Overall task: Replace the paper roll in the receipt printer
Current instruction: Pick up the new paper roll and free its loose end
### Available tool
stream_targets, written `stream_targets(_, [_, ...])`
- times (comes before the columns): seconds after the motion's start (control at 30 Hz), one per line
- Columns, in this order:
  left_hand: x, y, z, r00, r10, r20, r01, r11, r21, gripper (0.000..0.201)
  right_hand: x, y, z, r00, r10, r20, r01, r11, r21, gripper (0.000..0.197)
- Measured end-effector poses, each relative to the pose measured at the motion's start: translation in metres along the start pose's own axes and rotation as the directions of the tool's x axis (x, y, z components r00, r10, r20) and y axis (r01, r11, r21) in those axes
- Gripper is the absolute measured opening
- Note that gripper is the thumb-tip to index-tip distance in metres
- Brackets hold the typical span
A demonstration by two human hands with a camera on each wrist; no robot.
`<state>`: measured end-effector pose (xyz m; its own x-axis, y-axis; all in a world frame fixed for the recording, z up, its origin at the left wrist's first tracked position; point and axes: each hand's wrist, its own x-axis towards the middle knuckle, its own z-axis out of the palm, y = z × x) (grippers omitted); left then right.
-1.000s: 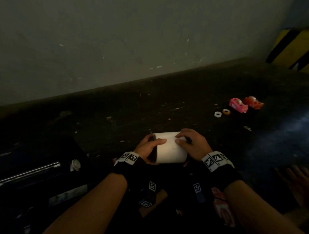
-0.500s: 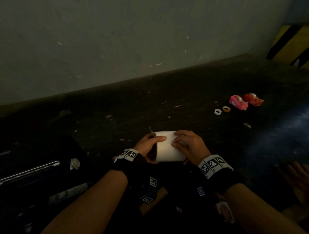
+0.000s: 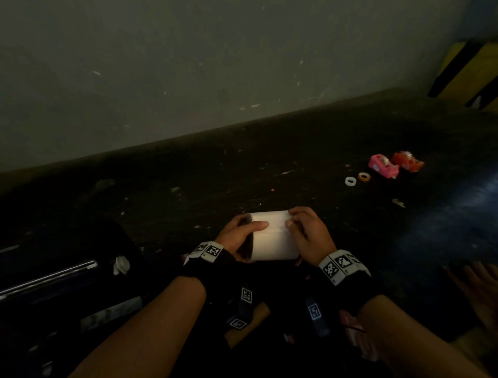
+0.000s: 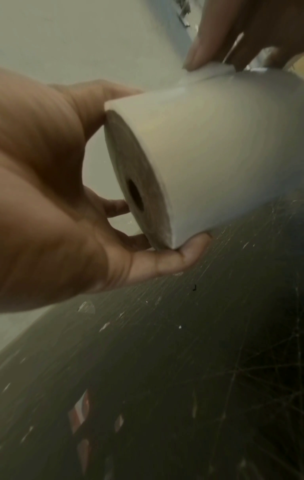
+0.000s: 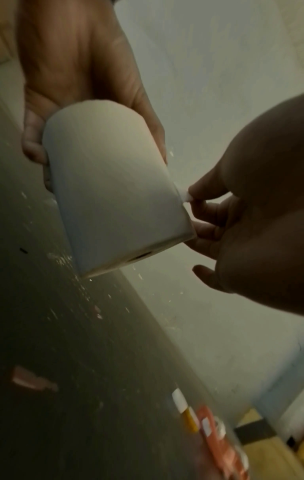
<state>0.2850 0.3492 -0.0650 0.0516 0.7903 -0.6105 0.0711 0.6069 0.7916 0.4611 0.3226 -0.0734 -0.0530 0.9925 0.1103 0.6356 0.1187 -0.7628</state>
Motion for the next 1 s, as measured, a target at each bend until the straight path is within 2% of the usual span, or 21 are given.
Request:
stream_targets(0.4, [-0.002,0.002,-0.002,1.0,0.014,0.028,-0.016,0.997,0.079,0.058,0.005,0.005,-0.004,0.988,0.154,-0.031,-0.15,0.983,0.106,0.029])
stream_targets(0.5, [-0.004,0.0,-0.004,1.0,0.014,0.025,-0.016,0.995,0.096,0.05,0.011,0.01,-0.007,0.973,0.224,-0.06,-0.213,0.965,0.153,0.03])
stream_targets(0.67, [0.002,-0.012,-0.012,1.0,0.009,0.007,-0.009,1.0,0.021,0.048,0.018,0.027,-0.022,0.94,0.335,-0.067,-0.32,0.931,0.175,0.03])
stream_targets(0.77, [0.008,-0.016,-0.018,1.0,-0.003,-0.021,0.003,1.0,0.004,0.046,0.019,0.034,-0.032,0.949,0.314,-0.033,-0.311,0.947,0.082,0.027])
stream_targets(0.87, [0.015,-0.017,-0.021,0.998,-0.025,-0.051,0.026,1.0,0.017,0.052,0.023,0.04,-0.04,0.959,0.279,0.059,-0.268,0.953,-0.142,0.023])
stream_targets(0.93, [0.017,-0.018,-0.021,0.998,-0.05,-0.045,0.051,0.998,0.032,0.054,0.024,0.049,-0.044,0.96,0.242,0.143,-0.194,0.938,-0.287,0.021])
stream_targets(1.0, [0.018,-0.02,-0.022,0.996,-0.084,-0.039,0.086,0.995,0.054,0.055,0.022,0.06,-0.046,0.934,0.249,0.257,-0.131,0.907,-0.401,0.024])
